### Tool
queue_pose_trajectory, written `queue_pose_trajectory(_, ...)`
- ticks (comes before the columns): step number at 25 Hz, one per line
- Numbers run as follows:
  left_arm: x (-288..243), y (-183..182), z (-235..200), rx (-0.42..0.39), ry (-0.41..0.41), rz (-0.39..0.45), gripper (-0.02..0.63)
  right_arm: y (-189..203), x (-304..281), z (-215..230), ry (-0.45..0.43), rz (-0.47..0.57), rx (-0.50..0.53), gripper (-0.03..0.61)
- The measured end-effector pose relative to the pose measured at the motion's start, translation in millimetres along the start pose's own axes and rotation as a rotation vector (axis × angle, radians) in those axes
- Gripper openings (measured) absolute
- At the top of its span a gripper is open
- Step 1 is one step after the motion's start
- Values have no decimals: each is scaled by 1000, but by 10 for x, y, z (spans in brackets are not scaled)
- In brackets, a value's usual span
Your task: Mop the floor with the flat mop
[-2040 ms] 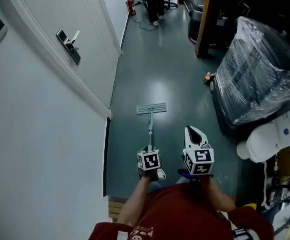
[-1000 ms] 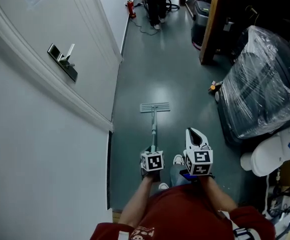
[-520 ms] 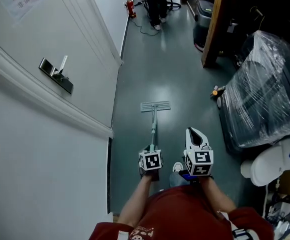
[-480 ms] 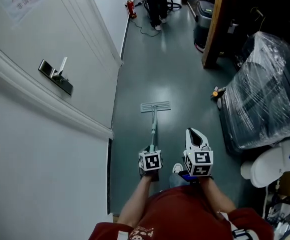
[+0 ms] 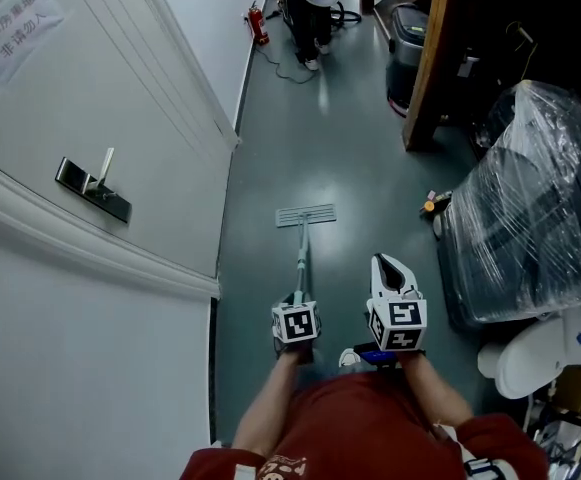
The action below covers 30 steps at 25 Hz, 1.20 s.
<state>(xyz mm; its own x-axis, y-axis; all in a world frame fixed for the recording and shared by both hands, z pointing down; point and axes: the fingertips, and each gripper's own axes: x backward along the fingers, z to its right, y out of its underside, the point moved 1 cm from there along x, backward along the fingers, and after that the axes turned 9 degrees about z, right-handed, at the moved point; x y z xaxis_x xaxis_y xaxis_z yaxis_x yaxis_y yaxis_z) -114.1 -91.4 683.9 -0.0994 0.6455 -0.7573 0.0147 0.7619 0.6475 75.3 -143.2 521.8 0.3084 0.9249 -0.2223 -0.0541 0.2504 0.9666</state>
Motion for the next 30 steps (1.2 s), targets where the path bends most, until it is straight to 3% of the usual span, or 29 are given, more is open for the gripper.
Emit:
queue_pose_trajectory(9, -754, -694, -319, -8, 21, 25, 132, -93, -950, 118, 50, 9, -1, 18)
queue_pose_trajectory(21, -1517, -1713, -791, -16, 81, 23, 132, -424, -2307, -182, 49, -10, 28, 18)
queue_pose_trajectory(30, -2125, -2383, -1036, -49, 99, 19, 132, -630, -3130, -127, 90, 1, 23, 18)
